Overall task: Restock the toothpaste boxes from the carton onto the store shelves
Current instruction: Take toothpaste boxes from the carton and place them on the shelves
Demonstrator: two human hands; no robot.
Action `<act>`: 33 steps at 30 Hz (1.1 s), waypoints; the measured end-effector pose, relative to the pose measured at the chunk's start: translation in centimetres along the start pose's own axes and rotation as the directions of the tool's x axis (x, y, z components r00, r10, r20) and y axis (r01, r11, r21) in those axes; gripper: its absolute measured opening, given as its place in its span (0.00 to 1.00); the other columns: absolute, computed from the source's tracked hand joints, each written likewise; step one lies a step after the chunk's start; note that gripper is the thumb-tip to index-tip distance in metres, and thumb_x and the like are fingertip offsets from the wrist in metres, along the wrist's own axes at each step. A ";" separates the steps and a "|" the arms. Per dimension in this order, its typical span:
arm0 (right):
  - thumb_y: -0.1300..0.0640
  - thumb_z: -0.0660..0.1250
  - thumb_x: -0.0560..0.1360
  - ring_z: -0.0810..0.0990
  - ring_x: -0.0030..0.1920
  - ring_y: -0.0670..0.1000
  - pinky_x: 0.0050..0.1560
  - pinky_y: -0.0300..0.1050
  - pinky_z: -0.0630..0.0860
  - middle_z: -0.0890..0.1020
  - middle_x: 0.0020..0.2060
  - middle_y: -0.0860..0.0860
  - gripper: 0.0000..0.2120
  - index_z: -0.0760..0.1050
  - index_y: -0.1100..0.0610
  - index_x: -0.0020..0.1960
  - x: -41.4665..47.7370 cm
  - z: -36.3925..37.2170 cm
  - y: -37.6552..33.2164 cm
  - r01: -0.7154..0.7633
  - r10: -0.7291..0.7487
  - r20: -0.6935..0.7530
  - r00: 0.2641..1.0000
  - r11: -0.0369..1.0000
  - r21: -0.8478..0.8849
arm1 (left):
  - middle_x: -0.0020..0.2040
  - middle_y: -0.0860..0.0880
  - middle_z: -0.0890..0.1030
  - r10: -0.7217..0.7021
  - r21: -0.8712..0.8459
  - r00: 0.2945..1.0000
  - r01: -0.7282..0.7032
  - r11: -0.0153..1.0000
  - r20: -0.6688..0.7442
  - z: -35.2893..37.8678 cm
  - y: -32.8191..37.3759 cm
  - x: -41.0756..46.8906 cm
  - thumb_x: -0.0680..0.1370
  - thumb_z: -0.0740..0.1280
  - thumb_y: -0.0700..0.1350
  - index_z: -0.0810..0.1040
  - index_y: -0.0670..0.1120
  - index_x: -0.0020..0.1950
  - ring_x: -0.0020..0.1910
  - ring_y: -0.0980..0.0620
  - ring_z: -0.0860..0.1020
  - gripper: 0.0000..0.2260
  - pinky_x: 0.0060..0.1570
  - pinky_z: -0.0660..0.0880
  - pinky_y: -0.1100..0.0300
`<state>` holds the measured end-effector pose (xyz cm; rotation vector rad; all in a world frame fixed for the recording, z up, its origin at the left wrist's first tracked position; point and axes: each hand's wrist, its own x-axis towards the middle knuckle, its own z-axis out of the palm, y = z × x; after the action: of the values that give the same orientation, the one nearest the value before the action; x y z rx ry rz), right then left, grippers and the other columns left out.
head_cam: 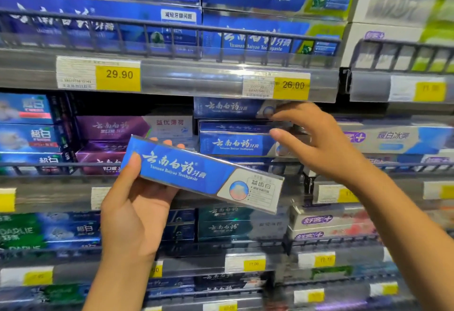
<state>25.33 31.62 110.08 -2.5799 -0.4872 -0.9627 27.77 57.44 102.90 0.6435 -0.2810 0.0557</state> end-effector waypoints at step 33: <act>0.60 0.70 0.71 0.82 0.51 0.45 0.53 0.38 0.77 0.84 0.51 0.51 0.17 0.78 0.59 0.60 -4.0 -0.2 0.8 -0.157 0.488 -0.299 0.820 0.695 0.702 | 0.48 0.55 0.83 0.279 0.753 0.887 -0.460 0.470 0.367 5.1 -0.7 4.4 0.72 0.72 0.41 0.80 0.47 0.50 0.45 0.65 0.80 0.08 0.46 0.72 0.73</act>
<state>22.78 30.03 107.35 -1.6400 -0.1501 -1.0050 30.87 53.67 107.57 1.5536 -0.6031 0.5961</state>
